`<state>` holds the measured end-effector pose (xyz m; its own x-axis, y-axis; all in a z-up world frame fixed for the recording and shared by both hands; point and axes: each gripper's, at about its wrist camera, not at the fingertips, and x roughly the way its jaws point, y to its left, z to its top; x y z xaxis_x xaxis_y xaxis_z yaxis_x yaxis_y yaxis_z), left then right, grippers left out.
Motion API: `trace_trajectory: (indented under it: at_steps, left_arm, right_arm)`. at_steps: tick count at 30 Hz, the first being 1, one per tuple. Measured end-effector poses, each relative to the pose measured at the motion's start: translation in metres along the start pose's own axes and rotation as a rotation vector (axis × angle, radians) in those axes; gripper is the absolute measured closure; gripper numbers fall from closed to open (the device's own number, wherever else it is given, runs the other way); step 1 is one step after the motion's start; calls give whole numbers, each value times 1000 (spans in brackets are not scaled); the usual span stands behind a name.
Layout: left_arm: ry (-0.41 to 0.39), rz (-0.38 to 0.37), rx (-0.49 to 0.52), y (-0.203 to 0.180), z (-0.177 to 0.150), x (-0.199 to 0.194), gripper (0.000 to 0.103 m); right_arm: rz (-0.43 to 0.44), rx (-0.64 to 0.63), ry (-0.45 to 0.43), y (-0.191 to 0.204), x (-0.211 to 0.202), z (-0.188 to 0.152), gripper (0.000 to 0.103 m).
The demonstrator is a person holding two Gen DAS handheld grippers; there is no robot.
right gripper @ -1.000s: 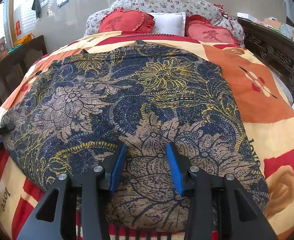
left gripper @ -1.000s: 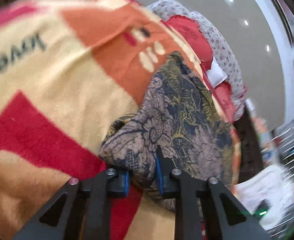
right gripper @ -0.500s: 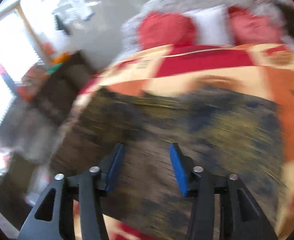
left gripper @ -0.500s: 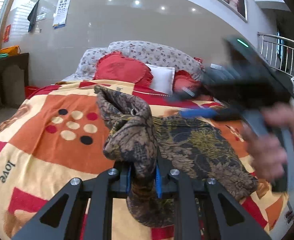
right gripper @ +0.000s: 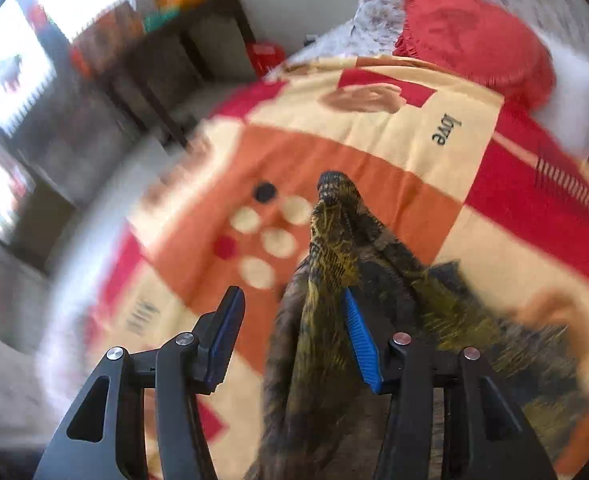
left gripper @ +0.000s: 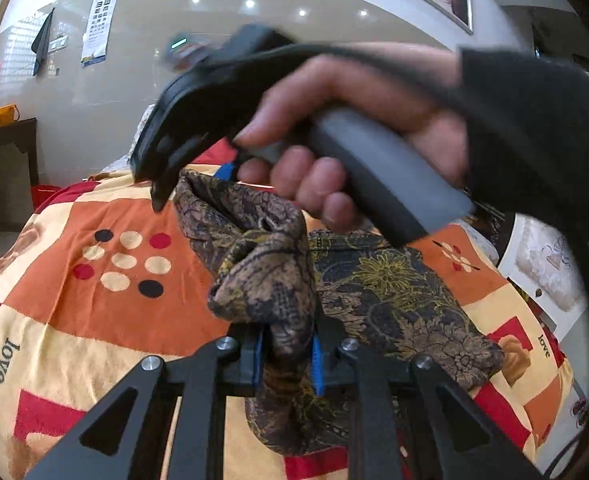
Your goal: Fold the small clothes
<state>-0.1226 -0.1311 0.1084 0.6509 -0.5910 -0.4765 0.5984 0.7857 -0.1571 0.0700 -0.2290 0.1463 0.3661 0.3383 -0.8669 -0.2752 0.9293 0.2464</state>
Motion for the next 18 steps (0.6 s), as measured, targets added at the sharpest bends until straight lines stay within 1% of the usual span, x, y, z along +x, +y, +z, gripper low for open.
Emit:
trace_trajectory:
  at_steps: [1, 2, 3, 4, 6, 7, 9, 10, 12, 13, 14, 15, 18]
  left_arm:
    - [1, -3, 8, -2, 0, -1, 85]
    - [3, -11, 19, -4, 1, -2, 85]
    - [3, -19, 26, -6, 1, -3, 85]
    - [4, -31, 39, -11, 2, -5, 85]
    - [2, -52, 55, -21, 3, -8, 85]
    - [7, -73, 70, -31, 3, -7, 85]
    - [12, -98, 94, -48, 3, -8, 85]
    - [17, -120, 114, -63, 2, -8, 85]
    - [31, -150, 154, -88, -1, -6, 85]
    - [36, -165, 178, -102, -3, -4, 85]
    - [39, -177, 193, -112, -4, -3, 85]
    - [45, -193, 212, -125, -5, -1, 85]
    - [89, -240, 259, -162, -14, 14, 85]
  right_arm:
    - [-50, -31, 23, 5, 4, 2, 48]
    - [-89, -61, 38, 8, 6, 0, 59]
    - [-99, -79, 51, 7, 5, -1, 83]
    - [-86, -59, 46, 1, -1, -4, 84]
    - [-57, 5, -6, -24, -24, -17, 84]
    - [-47, 27, -17, -35, -35, -21, 84]
    - [-14, 86, -45, -67, -59, -41, 85]
    - [-10, 108, -50, -80, -67, -47, 85]
    - [-6, 159, -59, -110, -86, -70, 85]
    - [-11, 193, -63, -131, -97, -88, 85]
    - [-14, 213, -62, -142, -104, -98, 85]
    - [-21, 245, -59, -161, -111, -116, 85]
    - [-40, 316, -35, -201, -114, -155, 85]
